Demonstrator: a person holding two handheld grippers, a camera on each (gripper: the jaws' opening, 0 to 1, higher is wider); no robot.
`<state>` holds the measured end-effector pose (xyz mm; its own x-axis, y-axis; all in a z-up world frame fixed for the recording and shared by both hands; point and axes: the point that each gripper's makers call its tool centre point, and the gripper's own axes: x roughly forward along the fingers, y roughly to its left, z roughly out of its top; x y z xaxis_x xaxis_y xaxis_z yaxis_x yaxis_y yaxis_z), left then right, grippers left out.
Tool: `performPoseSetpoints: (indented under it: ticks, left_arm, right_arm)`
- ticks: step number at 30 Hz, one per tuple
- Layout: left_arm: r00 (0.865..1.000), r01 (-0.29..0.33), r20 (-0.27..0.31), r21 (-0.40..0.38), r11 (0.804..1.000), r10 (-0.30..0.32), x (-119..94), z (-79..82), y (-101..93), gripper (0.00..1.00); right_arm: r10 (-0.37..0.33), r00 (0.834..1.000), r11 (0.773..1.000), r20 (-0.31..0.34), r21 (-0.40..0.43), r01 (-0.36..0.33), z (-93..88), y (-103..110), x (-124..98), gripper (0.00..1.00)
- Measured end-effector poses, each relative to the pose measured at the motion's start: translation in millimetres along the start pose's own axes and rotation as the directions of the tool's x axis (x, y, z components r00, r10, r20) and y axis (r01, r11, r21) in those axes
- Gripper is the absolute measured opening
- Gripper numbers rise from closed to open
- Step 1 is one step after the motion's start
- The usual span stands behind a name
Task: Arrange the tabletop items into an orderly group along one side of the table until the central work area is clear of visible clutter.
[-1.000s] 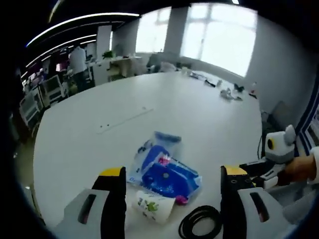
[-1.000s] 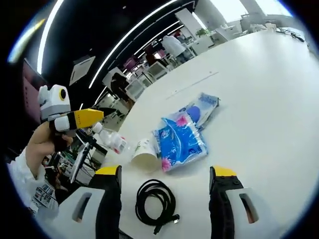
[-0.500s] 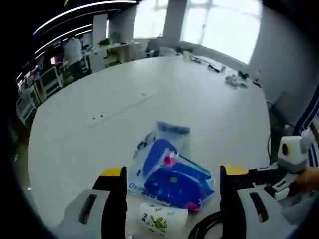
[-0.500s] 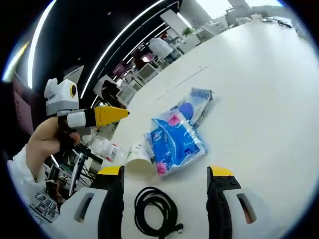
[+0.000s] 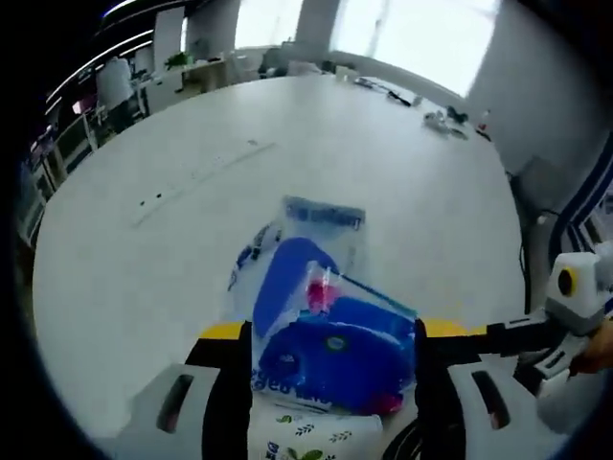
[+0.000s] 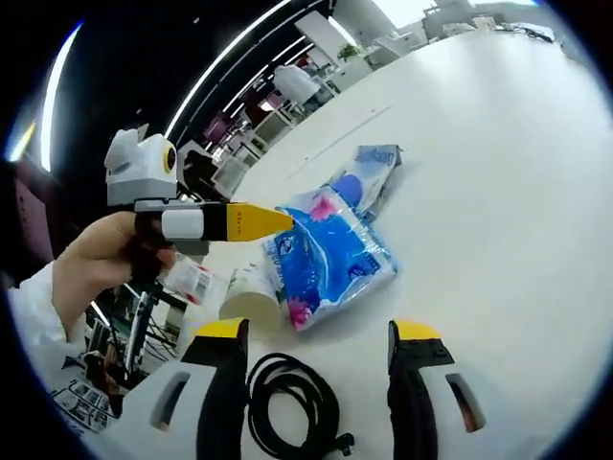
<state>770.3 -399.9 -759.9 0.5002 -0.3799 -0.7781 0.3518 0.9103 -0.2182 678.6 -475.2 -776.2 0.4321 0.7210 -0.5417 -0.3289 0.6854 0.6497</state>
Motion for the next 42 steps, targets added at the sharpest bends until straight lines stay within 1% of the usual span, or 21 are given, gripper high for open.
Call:
performPoseSetpoints:
  ticks: [2,6,7,8,9,11,13,15,17,18,19,20,21,23,24,28,32,35,37,40,42]
  left_arm:
    - [1.0,0.006,-0.004,-0.008,1.0,-0.006,2.2,-0.9,-0.7,0.65]
    - [1.0,0.012,-0.007,-0.018,1.0,-0.012,5.9,-3.8,-1.8,0.61]
    - [0.999,0.014,-0.029,-0.051,0.999,-0.016,6.4,-8.8,-2.8,0.61]
    - [0.999,0.023,-0.027,-0.084,0.996,-0.026,7.0,-9.7,-4.4,0.61]
    - [0.999,0.035,-0.013,-0.153,0.988,-0.038,7.1,-10.1,-6.9,0.62]
    - [0.999,0.033,0.001,-0.211,0.977,-0.034,5.8,-11.5,-4.6,0.61]
    - [0.999,0.031,-0.008,-0.183,0.983,-0.032,4.4,-15.1,-3.8,0.52]
    - [0.999,0.004,-0.03,-0.15,0.989,-0.008,1.1,-21.4,-1.6,0.4]
    - [1.0,-0.009,-0.022,-0.167,0.986,0.006,-1.1,-21.7,0.7,0.34]
    - [1.0,-0.009,0.002,-0.233,0.972,0.01,-2.5,-19.3,0.8,0.29]
    - [1.0,0.003,-0.002,-0.235,0.972,-0.004,-3.1,-20.4,-0.6,0.23]
    - [1.0,0.002,-0.014,-0.237,0.971,-0.006,-3.5,-22.3,-0.7,0.14]
    - [1.0,-0.007,-0.021,-0.233,0.972,0.003,-3.6,-23.2,0.1,0.03]
    - [1.0,-0.009,-0.024,-0.231,0.973,0.003,-3.9,-23.2,-1.3,0.01]
    - [1.0,0.006,-0.022,-0.235,0.972,-0.012,-4.4,-22.8,-5.6,0.0]
    - [0.999,0.036,0.0,-0.234,0.972,-0.037,-7.8,-16.5,-22.1,0.0]
    - [0.998,0.064,0.029,-0.212,0.975,-0.059,-14.2,-5.7,-37.0,0.0]
    - [0.996,0.075,0.053,-0.205,0.976,-0.066,-21.5,0.4,-46.3,0.0]
    - [0.995,0.083,0.062,-0.193,0.978,-0.072,-26.2,3.1,-53.5,0.0]
    - [0.995,0.086,0.073,-0.18,0.98,-0.074,-33.5,6.1,-61.6,0.0]
    - [0.993,0.09,0.085,-0.177,0.98,-0.076,-39.4,8.9,-67.2,0.0]
  right_arm:
    - [-0.011,1.0,1.0,-0.002,-0.009,0.011,0.9,2.3,4.6,0.48]
    - [-0.051,0.999,0.998,0.003,-0.024,0.051,5.1,5.7,15.4,0.47]
    - [-0.06,0.998,0.998,0.003,-0.022,0.06,6.1,5.7,17.6,0.46]
    - [-0.081,0.997,0.997,0.004,-0.009,0.081,7.2,4.2,20.5,0.43]
    - [-0.097,0.995,0.995,0.002,0.006,0.097,7.3,2.3,21.9,0.39]
    - [-0.106,0.994,0.994,-0.007,0.011,0.107,6.4,0.5,24.4,0.32]
    - [-0.131,0.991,0.991,-0.007,0.017,0.132,6.0,-4.0,23.1,0.24]
    - [-0.149,0.989,0.989,-0.018,0.002,0.149,3.3,-8.6,21.0,0.11]
    - [-0.158,0.987,0.987,-0.028,-0.006,0.158,-0.2,-13.2,18.1,0.06]
    - [-0.166,0.986,0.986,-0.028,-0.013,0.166,-1.7,-17.4,15.2,0.04]
    - [-0.2,0.979,0.979,-0.04,-0.03,0.199,-3.2,-26.4,9.3,0.01]
    - [-0.233,0.972,0.971,-0.029,-0.052,0.232,-1.3,-34.8,4.5,0.0]
    - [-0.234,0.972,0.972,-0.021,-0.035,0.233,-0.3,-38.9,0.2,0.0]
    - [-0.209,0.978,0.977,0.005,0.033,0.209,5.9,-40.0,-3.6,0.0]
    - [-0.215,0.977,0.976,-0.006,0.043,0.215,7.8,-45.1,-8.8,0.0]
    - [-0.234,0.972,0.972,0.021,0.013,0.234,26.6,-54.8,-23.2,0.0]
    - [-0.24,0.969,0.97,0.063,0.049,0.237,44.0,-61.3,-36.8,0.0]
    - [-0.234,0.969,0.972,0.074,0.041,0.231,52.7,-60.7,-46.2,0.0]
    - [-0.237,0.969,0.972,0.076,0.015,0.237,57.9,-60.6,-52.9,0.0]
    - [-0.236,0.967,0.972,0.094,0.033,0.234,66.2,-59.7,-62.7,0.0]
    - [-0.233,0.967,0.973,0.106,0.025,0.231,71.3,-57.3,-69.4,0.0]
